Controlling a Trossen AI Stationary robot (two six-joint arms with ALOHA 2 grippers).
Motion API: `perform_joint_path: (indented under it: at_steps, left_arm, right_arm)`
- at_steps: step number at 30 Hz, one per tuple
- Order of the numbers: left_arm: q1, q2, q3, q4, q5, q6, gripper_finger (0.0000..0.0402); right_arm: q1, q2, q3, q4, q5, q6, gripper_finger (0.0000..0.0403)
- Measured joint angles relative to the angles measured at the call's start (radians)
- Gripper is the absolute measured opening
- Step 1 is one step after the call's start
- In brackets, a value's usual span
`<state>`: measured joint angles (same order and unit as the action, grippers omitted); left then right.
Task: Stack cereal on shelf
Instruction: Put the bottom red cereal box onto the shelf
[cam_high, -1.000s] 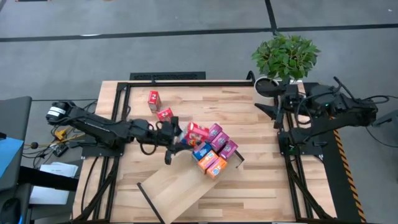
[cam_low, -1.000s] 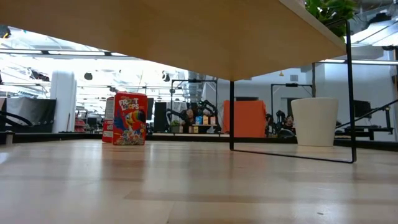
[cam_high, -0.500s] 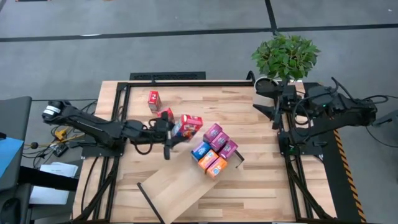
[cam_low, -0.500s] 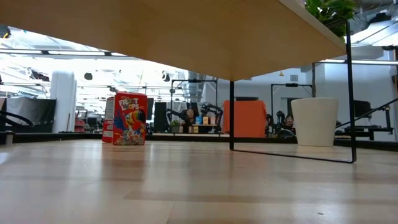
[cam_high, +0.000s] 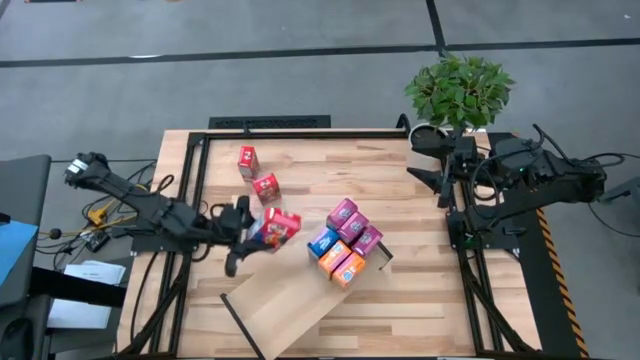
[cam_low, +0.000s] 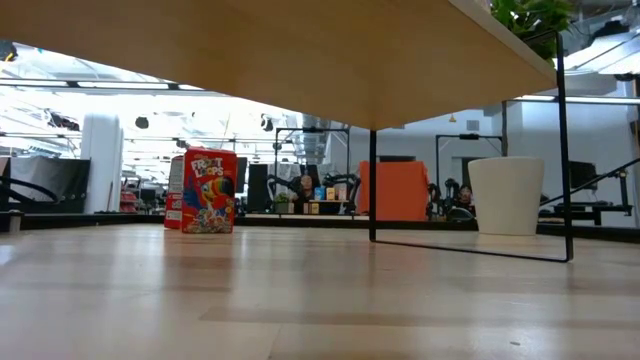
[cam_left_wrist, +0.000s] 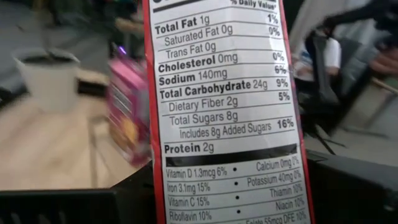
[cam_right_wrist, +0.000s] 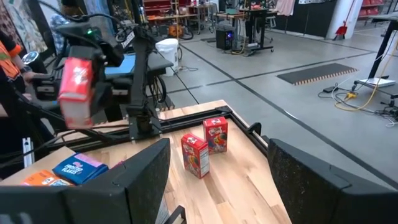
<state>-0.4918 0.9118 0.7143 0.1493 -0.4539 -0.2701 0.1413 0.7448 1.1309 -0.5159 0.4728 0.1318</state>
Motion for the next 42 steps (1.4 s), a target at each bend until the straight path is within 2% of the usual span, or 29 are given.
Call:
perform_joint_path:
  at_steps: [7, 12, 19, 28, 35, 42]
  left_arm:
    - [-0.091, 0.025, 0.0, -0.028, -0.019, -0.031, 0.016]
    - [-0.12, 0.023, 0.0, -0.028, -0.027, -0.031, 0.016]
    - [-0.161, 0.038, 0.0, -0.03, -0.042, -0.048, 0.016]
    - [-0.184, 0.063, 0.0, -0.046, -0.114, -0.038, 0.016]
    - [-0.214, 0.18, 0.0, 0.057, -0.115, -0.039, 0.016]
    - [-0.222, 0.298, 0.0, 0.185, -0.204, -0.038, 0.016]
  right_arm:
    - [0.0, -0.001, 0.0, 0.061, 0.0, 0.001, 0.0295]
    - [0.0, -0.053, 0.002, 0.14, 0.003, -0.032, 0.0295]
    - [0.0, -0.127, 0.003, 0.123, 0.007, -0.001, 0.0295]
    - [0.0, -0.138, 0.002, 0.075, 0.045, 0.005, 0.0295]
    - [0.003, -0.137, 0.001, 0.038, 0.049, 0.077, 0.0295]
    - [0.003, -0.137, 0.001, 0.019, 0.05, 0.081, 0.0295]
